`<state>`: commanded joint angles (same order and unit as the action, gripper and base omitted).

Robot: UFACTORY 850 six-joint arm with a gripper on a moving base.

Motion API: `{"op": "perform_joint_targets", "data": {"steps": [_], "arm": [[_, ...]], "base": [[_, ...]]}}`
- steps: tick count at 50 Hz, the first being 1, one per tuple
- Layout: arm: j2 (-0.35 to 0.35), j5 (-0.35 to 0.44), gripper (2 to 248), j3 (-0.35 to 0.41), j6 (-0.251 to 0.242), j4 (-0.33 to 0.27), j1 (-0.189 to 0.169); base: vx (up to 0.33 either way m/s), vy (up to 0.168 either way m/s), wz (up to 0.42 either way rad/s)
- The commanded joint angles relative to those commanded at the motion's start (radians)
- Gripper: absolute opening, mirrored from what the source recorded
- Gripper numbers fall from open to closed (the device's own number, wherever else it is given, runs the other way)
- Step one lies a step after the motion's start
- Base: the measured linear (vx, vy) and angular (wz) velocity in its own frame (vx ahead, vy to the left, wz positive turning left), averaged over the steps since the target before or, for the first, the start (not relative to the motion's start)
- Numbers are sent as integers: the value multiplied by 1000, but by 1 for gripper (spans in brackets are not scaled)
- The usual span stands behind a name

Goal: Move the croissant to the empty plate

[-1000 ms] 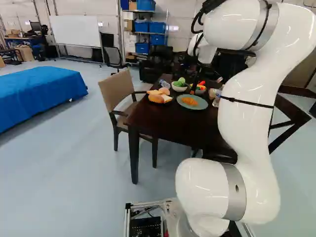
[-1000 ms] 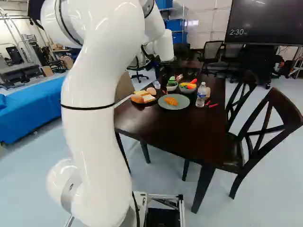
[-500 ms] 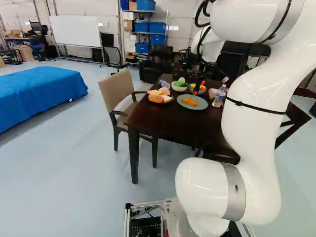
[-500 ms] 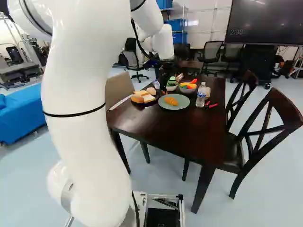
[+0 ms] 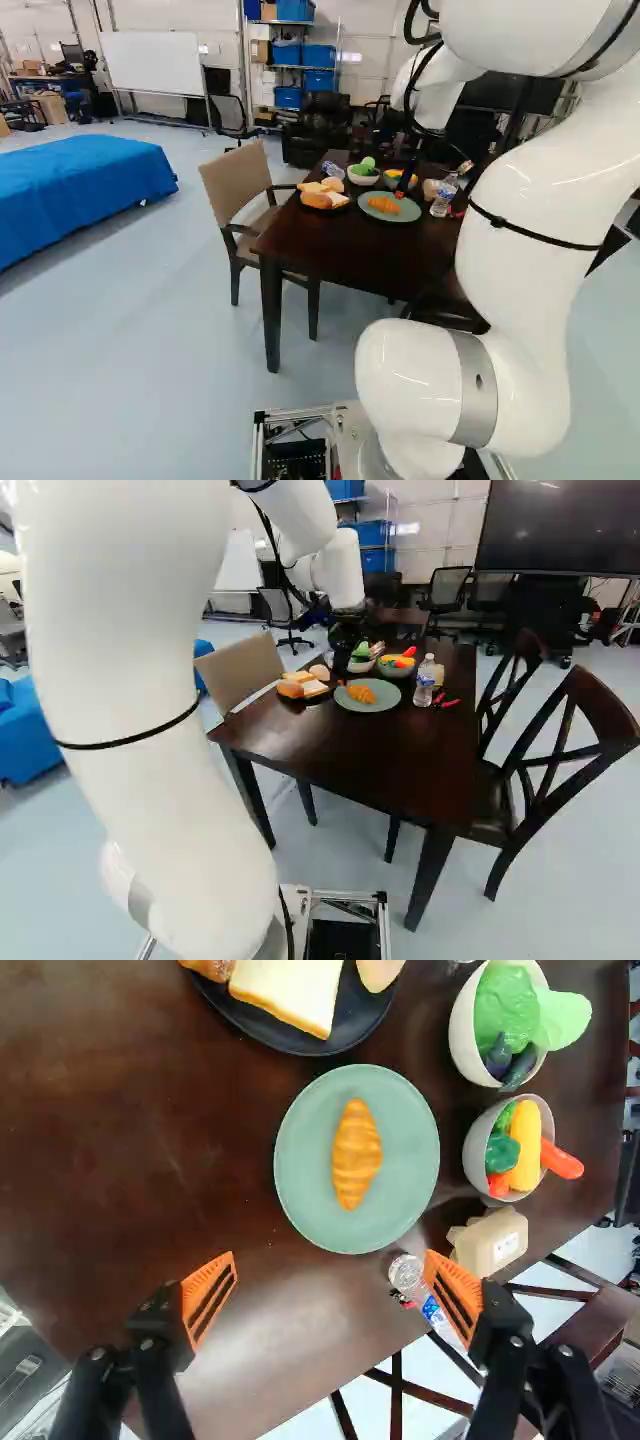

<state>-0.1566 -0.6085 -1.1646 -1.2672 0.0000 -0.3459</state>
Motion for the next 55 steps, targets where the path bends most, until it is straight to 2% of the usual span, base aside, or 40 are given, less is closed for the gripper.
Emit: {"op": "perform_joint_targets", "data": {"steps": [30, 55], "arm": [[161, 0, 247, 172, 0, 0, 1], [298, 0, 247, 305, 0, 0, 17]], "base": [[0, 0, 0], [0, 0, 0]]}}
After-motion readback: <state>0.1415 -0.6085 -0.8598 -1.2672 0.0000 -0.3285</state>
